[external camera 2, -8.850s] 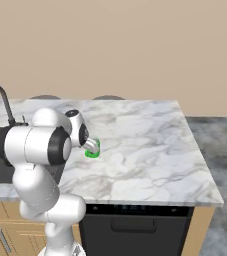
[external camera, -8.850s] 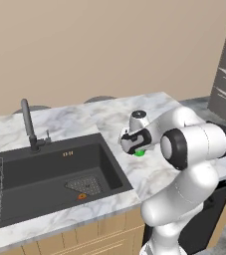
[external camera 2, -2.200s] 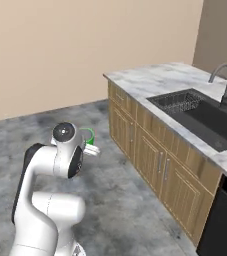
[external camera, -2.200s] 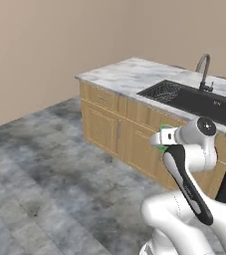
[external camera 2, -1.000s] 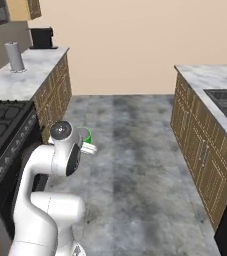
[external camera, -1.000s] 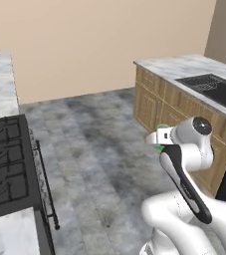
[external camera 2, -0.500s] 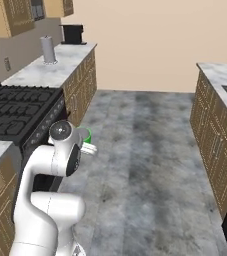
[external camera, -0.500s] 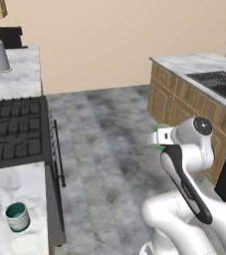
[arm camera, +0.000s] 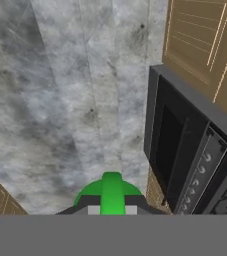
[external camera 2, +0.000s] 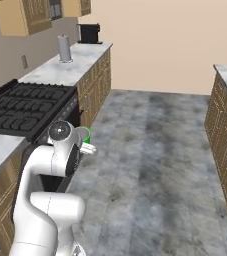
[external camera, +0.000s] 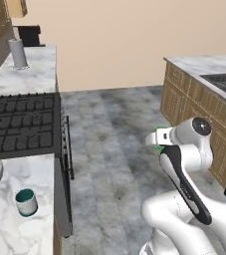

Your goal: Clear the mugs and bowl far away from the sink.

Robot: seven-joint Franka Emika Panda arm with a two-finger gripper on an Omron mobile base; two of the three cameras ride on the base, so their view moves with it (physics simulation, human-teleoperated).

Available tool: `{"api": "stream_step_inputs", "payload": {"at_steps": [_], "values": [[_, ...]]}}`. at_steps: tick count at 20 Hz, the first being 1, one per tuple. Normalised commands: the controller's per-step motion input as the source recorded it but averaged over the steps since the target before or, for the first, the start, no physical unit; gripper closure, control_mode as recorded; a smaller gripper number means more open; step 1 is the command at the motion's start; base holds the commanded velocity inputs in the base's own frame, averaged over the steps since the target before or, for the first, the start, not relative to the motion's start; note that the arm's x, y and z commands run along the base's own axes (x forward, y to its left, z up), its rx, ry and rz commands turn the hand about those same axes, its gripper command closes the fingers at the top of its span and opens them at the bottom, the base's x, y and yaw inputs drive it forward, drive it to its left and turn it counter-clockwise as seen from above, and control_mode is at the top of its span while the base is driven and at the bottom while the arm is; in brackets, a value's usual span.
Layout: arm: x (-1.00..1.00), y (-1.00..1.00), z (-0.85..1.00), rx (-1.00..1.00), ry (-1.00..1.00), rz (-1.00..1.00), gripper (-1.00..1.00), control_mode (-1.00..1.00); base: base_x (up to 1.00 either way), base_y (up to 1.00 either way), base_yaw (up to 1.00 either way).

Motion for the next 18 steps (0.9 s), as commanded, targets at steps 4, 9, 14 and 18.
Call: {"api": "stream_step_inputs", "payload": {"at_steps": [4, 9, 14, 18], "values": [[0.0, 0.0, 0.0, 0.0, 0.0, 0.0, 1.0, 1.0, -0.01, 0.03, 0.21], [0.0, 0.0, 0.0, 0.0, 0.0, 0.0, 1.0, 1.0, -0.05, 0.05, 0.23], [0.0, 0.0, 0.0, 0.0, 0.0, 0.0, 1.0, 1.0, -0.06, 0.02, 0.24], [0.0, 0.0, 0.0, 0.0, 0.0, 0.0, 1.0, 1.0, -0.01, 0.04, 0.29]]}}
